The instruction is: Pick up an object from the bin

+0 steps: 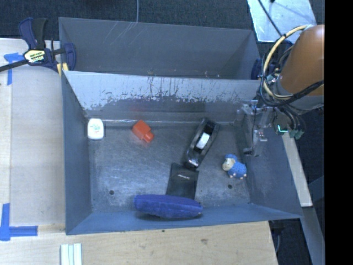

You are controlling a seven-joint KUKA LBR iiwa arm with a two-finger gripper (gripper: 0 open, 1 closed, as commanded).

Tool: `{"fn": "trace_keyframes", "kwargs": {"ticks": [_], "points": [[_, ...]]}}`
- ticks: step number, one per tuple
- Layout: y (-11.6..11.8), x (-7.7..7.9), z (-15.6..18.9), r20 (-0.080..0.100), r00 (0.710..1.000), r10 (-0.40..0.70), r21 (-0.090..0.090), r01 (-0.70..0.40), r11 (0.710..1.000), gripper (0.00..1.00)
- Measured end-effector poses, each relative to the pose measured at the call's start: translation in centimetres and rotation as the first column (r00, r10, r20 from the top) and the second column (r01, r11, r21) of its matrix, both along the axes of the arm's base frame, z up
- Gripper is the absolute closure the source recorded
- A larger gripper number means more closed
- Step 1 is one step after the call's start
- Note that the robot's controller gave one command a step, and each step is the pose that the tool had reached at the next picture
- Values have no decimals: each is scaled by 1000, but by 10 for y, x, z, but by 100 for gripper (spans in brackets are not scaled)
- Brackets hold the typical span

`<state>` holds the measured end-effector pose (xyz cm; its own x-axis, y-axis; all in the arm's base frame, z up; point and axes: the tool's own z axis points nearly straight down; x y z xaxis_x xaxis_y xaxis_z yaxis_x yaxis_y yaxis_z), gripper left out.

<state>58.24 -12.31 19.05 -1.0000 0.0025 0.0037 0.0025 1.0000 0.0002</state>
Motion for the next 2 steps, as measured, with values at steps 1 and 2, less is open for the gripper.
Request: {"fn": "trace_keyframes", "kwargs": {"ticks": [1, 2], "points": [[-34, -24, -123, -6, 1000, 1, 3, -1, 1000, 0], [-24, -57, -90, 6, 991, -133, 0, 133, 991, 0]]}}
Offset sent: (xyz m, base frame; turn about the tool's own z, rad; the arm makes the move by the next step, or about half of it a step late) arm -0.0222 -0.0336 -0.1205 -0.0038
